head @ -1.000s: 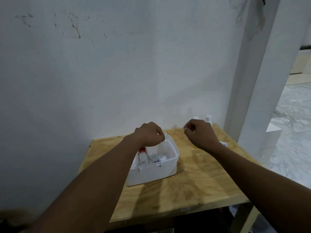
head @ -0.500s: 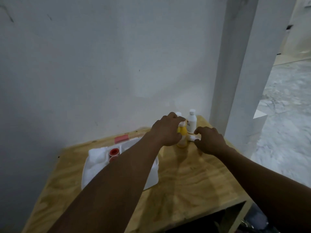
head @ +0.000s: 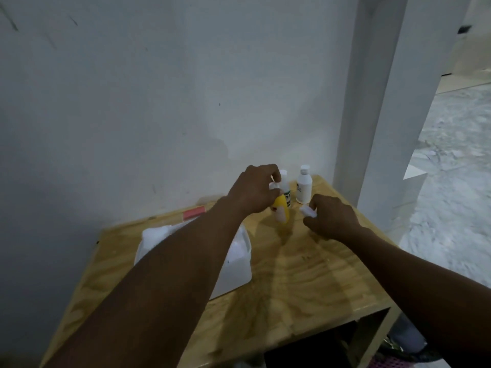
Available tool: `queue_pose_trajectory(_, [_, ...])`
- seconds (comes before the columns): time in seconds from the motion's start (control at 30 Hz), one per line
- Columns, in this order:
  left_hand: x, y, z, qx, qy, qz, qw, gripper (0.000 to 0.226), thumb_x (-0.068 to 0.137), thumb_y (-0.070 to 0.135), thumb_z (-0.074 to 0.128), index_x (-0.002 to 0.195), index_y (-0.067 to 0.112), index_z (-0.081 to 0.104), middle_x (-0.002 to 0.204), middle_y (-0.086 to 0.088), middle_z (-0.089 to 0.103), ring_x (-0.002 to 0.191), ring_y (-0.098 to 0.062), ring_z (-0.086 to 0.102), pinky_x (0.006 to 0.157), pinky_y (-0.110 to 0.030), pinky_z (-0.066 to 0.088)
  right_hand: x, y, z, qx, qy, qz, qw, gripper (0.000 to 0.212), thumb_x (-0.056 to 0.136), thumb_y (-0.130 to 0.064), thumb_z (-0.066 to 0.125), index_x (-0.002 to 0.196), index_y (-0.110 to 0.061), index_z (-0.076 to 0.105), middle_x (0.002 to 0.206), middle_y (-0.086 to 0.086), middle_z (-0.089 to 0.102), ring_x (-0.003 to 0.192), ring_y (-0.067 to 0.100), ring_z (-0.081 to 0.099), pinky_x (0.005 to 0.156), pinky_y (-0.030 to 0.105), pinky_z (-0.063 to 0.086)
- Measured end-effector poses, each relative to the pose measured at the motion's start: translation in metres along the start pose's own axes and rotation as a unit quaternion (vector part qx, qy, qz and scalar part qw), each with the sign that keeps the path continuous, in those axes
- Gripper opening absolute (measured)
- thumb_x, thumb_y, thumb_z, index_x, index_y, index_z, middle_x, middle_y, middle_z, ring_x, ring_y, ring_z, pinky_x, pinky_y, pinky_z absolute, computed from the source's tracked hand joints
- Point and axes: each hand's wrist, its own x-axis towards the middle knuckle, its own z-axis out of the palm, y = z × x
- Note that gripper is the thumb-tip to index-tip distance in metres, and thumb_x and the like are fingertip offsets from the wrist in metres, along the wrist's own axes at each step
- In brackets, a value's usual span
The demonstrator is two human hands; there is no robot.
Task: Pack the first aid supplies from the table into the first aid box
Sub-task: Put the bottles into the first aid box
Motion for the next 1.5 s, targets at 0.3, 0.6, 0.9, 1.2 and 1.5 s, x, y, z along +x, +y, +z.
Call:
queue_pose_trajectory(0.3, [-0.034,-0.017,-0.102,0.010,0.112,-0.053,0.992,0.024,0.078,0.037,0.080,0.089,0.019,0.069,0.081,0.003,0.067,0.075,-0.015,0.063,0.067,-0.026,0.048,-0.017,-0.096,-0.056,0.263,0.140,-0.126,0.946,0.034,0.076,-0.027,0.067,0.105,-0.020,0.052,0.076,-0.001,0.065,0.066,0.015,0.064,0.059,0.033,0.053])
queue_pose_trajectory(0.6, [-0.080,-0.038,-0.110,-0.008,0.044,-0.115,0.992,0.023,0.075,0.032,0.085,0.087,0.018,0.070,0.077,-0.001,0.073,0.067,-0.012,0.072,0.064,-0.026,0.056,-0.056,-0.148,-0.054,0.187,-0.021,-0.250,0.950,0.029,0.072,-0.030,0.067,0.095,-0.026,0.050,0.075,0.001,0.063,0.066,0.021,0.062,0.059,0.040,0.053])
queue_pose_trajectory(0.9, [-0.097,-0.053,-0.070,-0.061,-0.096,-0.158,0.981,0.016,0.080,0.013,0.082,0.091,0.010,0.070,0.077,-0.010,0.076,0.066,-0.020,0.076,0.072,-0.036,0.065,-0.067,-0.142,-0.028,0.101,-0.132,-0.272,0.948,0.027,0.073,-0.028,0.070,0.100,-0.020,0.067,0.098,0.003,0.069,0.088,0.021,0.063,0.078,0.042,0.055])
queue_pose_trajectory(1.2, [-0.095,-0.053,-0.073,-0.116,-0.153,-0.203,0.960,0.020,0.080,0.019,0.084,0.091,0.006,0.072,0.081,-0.013,0.078,0.072,-0.023,0.078,0.072,-0.034,0.064,-0.067,-0.135,-0.030,0.155,-0.169,-0.237,0.944,0.027,0.079,-0.026,0.070,0.103,-0.016,0.075,0.095,-0.006,0.072,0.072,-0.002,0.059,0.064,0.011,0.042])
queue_pose_trajectory(1.5, [-0.087,-0.044,-0.075,-0.128,-0.155,-0.220,0.954,0.014,0.091,0.022,0.073,0.096,0.009,0.072,0.088,-0.010,0.077,0.072,-0.020,0.078,0.068,-0.029,0.063,-0.059,-0.129,-0.038,0.194,-0.103,-0.211,0.953,0.018,0.086,-0.020,0.059,0.094,-0.015,0.075,0.088,-0.005,0.073,0.080,0.007,0.066,0.076,0.027,0.056])
